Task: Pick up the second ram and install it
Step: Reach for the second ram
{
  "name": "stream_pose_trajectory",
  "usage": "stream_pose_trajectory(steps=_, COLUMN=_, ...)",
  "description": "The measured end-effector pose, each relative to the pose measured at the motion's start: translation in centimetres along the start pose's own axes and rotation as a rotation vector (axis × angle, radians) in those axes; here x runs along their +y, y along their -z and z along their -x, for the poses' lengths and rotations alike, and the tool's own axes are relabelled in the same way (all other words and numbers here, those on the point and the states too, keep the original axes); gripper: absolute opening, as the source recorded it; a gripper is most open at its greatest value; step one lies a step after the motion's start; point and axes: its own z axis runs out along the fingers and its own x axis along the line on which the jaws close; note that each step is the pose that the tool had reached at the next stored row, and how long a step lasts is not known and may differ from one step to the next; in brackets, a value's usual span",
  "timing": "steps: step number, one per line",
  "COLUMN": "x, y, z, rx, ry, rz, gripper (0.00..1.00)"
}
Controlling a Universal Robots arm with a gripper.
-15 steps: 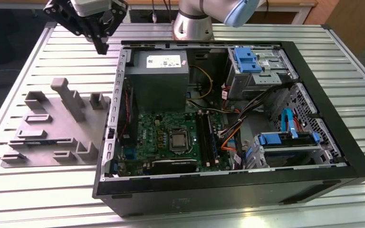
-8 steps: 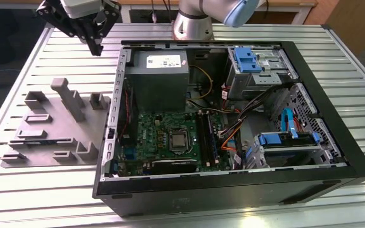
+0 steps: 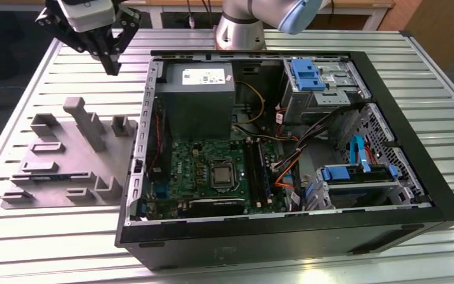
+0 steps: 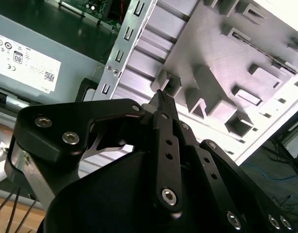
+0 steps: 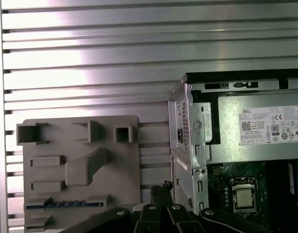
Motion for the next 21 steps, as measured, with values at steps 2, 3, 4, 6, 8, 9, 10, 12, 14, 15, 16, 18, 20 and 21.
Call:
stream_pose_trajectory(steps=2, x=-0.27, y=-0.18, z=-0.21, rx=-0.0001, ry=0.0, rz=0.0001, gripper=0.11)
stream_pose_trajectory(steps=3, x=-0.42, y=-0.27, z=-0.31, rx=-0.0001, ry=0.0, rz=0.0001, gripper=0.11)
stream_pose_trajectory(steps=4, x=-0.57, y=-0.36, z=-0.42, rx=-0.0002, ry=0.0, rz=0.0001, gripper=0.11)
stream_pose_trajectory(steps=6, x=-0.88, y=-0.51, z=-0.65, rx=-0.0001, ry=0.0, rz=0.0, gripper=0.11)
stream_pose_trajectory(steps=8, x=-1.18, y=-0.67, z=-0.88, rx=-0.0002, ry=0.0, rz=0.0, gripper=0.11)
stream_pose_trajectory(steps=9, x=-1.33, y=-0.74, z=-1.0, rx=-0.0001, ry=0.0, rz=0.0001, gripper=0.11)
stream_pose_trajectory(steps=10, x=-1.48, y=-0.81, z=-1.13, rx=-0.0001, ry=0.0, rz=0.0001, gripper=0.11)
stream_pose_trajectory(steps=12, x=-1.74, y=-0.95, z=-1.38, rx=0.0, ry=0.0, rz=0.0, gripper=0.11)
stream_pose_trajectory(steps=14, x=-2.0, y=-1.1, z=-1.67, rx=-0.0001, ry=0.0, rz=0.0001, gripper=0.11)
stream_pose_trajectory(steps=15, x=-2.12, y=-1.17, z=-1.82, rx=-0.0002, ry=0.0, rz=0.0001, gripper=0.11)
stream_pose_trajectory(steps=16, x=-2.23, y=-1.24, z=-1.97, rx=-0.0002, ry=0.0, rz=0.0001, gripper=0.11)
stream_pose_trajectory(steps=18, x=-2.46, y=-1.38, z=-2.28, rx=0.0, ry=0.0, rz=0.0, gripper=0.11)
stream_pose_trajectory(steps=20, x=-2.69, y=-1.52, z=-2.6, rx=-0.0001, ry=0.0, rz=0.0, gripper=0.11)
stream_pose_trajectory(steps=21, x=-2.79, y=-1.58, z=-2.75, rx=-0.0001, ry=0.0, rz=0.0001, gripper=0.11)
